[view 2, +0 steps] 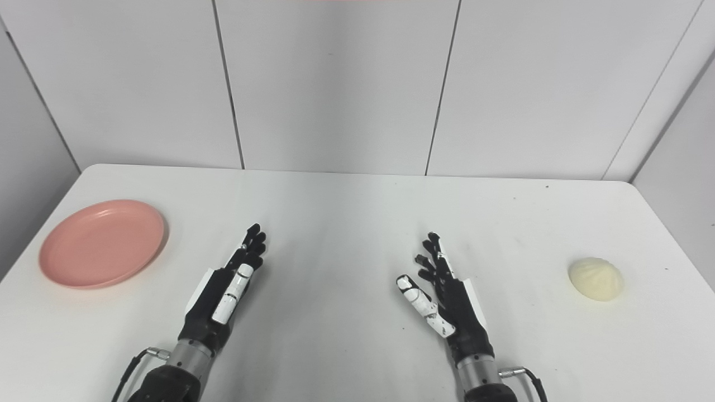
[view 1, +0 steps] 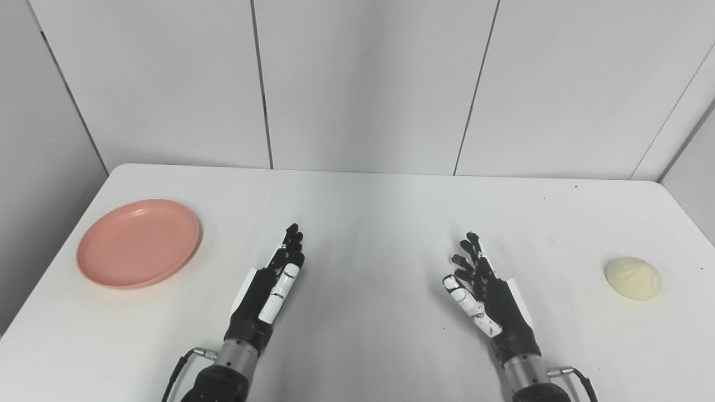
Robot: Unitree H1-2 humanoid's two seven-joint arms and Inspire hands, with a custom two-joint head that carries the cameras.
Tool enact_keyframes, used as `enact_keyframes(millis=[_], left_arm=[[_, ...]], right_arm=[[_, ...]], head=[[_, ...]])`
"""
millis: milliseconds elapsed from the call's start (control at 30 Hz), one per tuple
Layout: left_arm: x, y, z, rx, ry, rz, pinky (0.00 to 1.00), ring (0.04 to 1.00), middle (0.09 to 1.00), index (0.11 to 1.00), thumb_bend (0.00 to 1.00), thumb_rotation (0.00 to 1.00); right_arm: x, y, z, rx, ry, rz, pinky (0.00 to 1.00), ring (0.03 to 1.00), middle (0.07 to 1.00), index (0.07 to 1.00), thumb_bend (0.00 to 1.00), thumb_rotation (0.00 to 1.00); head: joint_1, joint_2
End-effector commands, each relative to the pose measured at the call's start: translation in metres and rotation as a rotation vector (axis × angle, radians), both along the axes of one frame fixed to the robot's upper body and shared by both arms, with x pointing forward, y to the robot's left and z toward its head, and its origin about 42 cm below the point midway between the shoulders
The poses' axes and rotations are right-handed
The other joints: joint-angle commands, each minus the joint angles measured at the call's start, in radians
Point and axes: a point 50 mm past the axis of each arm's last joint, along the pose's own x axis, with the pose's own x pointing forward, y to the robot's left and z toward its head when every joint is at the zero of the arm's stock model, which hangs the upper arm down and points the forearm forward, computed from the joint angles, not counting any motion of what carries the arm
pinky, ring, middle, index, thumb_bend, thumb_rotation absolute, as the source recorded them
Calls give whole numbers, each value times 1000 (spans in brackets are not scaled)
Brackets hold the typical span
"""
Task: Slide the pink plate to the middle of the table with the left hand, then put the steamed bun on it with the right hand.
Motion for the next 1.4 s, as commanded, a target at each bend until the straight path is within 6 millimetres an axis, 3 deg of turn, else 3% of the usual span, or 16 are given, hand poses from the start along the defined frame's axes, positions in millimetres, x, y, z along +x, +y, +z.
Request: enact_keyframes(millis=[0,1367], left_arm=[[6,4,9,1,-46,7,998,1000,1000,1000,637,913],[9,6,6,-7,-46,7,978,1000,1000,1000,639,901]], right_arm=[[2,2,14,2,-68,4,871,896,964,1000,489,747],[6,4,11,-7,-72,-2,868,887,951,1000,470,706]], head=[[0,1],[-12,-3]])
